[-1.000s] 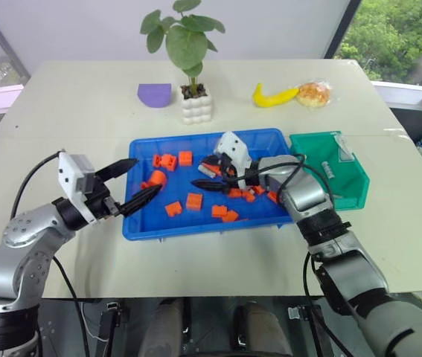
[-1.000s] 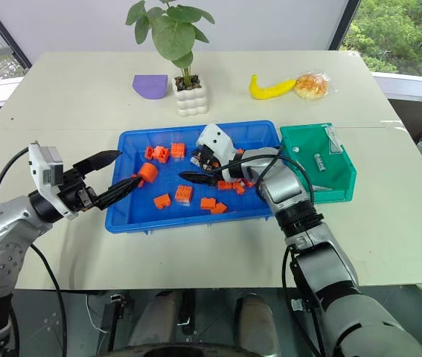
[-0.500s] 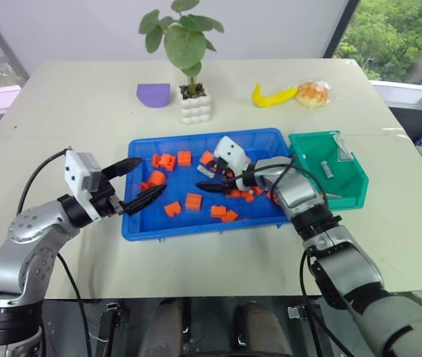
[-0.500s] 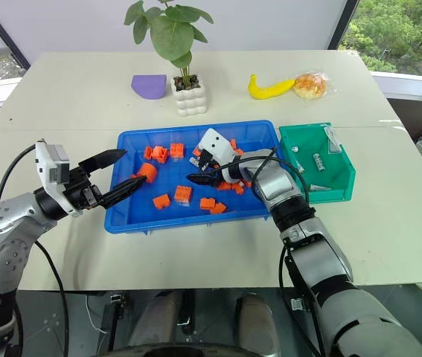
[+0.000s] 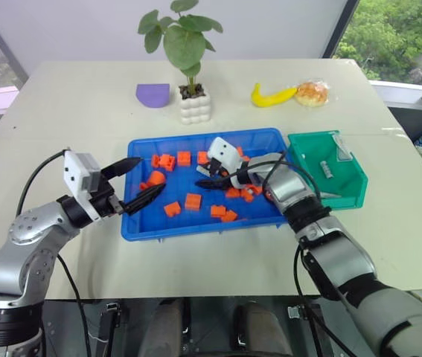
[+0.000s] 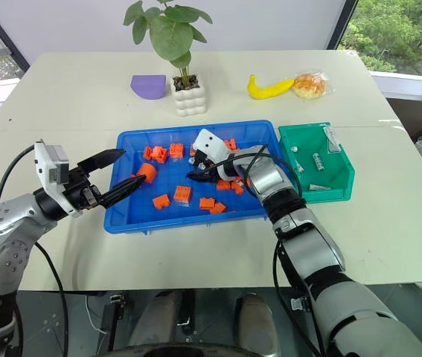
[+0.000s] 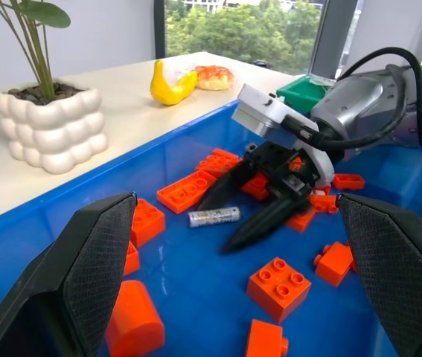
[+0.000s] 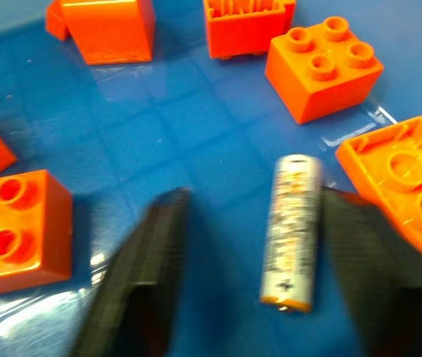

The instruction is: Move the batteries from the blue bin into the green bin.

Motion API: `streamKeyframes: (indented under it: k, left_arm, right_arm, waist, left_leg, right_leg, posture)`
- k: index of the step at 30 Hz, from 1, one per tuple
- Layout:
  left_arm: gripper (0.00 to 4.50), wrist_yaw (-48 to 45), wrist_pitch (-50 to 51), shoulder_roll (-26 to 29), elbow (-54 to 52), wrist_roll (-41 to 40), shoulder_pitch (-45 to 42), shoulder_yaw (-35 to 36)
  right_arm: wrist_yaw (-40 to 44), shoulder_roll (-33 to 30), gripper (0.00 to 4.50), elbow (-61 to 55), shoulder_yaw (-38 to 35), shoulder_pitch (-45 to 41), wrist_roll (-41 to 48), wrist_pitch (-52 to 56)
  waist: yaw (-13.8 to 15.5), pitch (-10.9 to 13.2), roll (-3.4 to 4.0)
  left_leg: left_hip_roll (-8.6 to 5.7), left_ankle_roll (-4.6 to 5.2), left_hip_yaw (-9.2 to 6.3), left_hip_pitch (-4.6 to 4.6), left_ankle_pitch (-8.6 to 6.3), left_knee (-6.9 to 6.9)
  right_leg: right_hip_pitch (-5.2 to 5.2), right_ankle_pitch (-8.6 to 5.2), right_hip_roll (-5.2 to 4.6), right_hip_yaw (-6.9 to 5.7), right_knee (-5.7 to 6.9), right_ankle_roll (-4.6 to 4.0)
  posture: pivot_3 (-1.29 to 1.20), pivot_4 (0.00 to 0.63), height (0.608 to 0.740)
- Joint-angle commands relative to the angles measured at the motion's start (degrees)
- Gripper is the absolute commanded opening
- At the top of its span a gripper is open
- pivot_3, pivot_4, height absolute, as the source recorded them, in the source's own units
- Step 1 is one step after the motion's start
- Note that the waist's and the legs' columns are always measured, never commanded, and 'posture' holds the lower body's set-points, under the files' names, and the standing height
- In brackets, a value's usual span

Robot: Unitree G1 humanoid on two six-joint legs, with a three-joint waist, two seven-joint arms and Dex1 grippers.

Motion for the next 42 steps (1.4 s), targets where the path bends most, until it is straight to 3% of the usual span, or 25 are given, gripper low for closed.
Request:
streamKeyframes:
  k: [1,3,14,22,31,36,42]
  left_arm:
    - [4.50,0.0,-1.0,0.5,-1.9,-0.4,0.1,1.2]
    - [4.50,-0.1,-0.9,0.5,-2.0,-0.6,0.2,1.3]
    - [4.50,-2.0,-0.8,0.7,-1.3,-1.4,-1.5,-0.2]
    - [4.50,-7.0,-5.9,-2.8,12.3,2.8,-14.1,-6.2]
    - [4.50,-12.8,-14.6,-10.4,30.9,7.7,-26.7,-10.8]
    - [4.50,-16.4,-16.1,-11.7,35.6,8.5,-29.8,-11.8]
    - [4.50,-20.2,-14.9,-11.6,37.3,9.3,-31.1,-13.2]
  right_arm:
    - [0.2,0.1,0.89,0.2,-0.3,-0.6,-0.5,0.2]
    - [0.4,0.1,0.12,-0.2,-0.3,-0.4,-0.5,0.3]
    - [-1.5,-1.4,0.13,-8.1,-5.0,-0.7,2.7,4.4]
    - [-3.1,-11.2,0.13,-22.8,-14.2,-2.5,7.1,14.9]
    - [-9.2,-25.3,0.13,-36.1,-26.4,8.9,8.9,25.1]
    - [-12.5,-27.6,0.13,-41.7,-31.1,16.3,10.7,28.4]
    - [-15.6,-27.3,0.13,-46.0,-31.9,21.1,12.3,31.1]
  waist:
    - [0.0,0.0,0.00]
    - [0.0,0.0,0.00]
    - [0.1,0.0,0.01]
    - [0.4,0.0,0.01]
    - [0.5,0.0,-0.02]
    - [0.2,0.0,-0.01]
    - [0.4,0.0,-0.01]
  left_leg:
    - [0.00,0.00,0.00,0.00,0.00,0.00]
    - [0.00,0.00,0.00,0.00,0.00,0.00]
    - [0.00,0.00,0.00,0.00,0.00,0.00]
    - [-0.08,0.01,0.00,-0.02,0.00,0.02]
    - [-0.08,0.02,0.08,-0.02,0.00,-0.02]
    - [-0.04,0.02,0.13,-0.02,0.00,-0.03]
    - [-0.03,0.02,0.12,-0.02,0.00,0.00]
  right_leg:
    - [0.00,0.00,0.00,0.00,0.00,0.00]
    - [0.00,0.00,0.00,0.00,0.00,0.00]
    - [0.00,0.00,-0.01,0.00,0.00,0.00]
    - [0.01,0.00,-0.05,-0.01,0.00,0.00]
    - [0.01,0.00,-0.05,-0.02,-0.03,0.00]
    - [-0.02,0.00,-0.04,-0.02,-0.03,0.00]
    - [0.00,0.00,-0.03,-0.02,-0.03,0.00]
  posture:
    - [0.00,0.150,0.739]
    - [0.00,0.150,0.739]
    - [0.00,0.150,0.739]
    - [0.00,0.150,0.739]
    - [0.00,0.150,0.739]
    - [0.00,0.150,0.739]
    - [0.00,0.150,0.739]
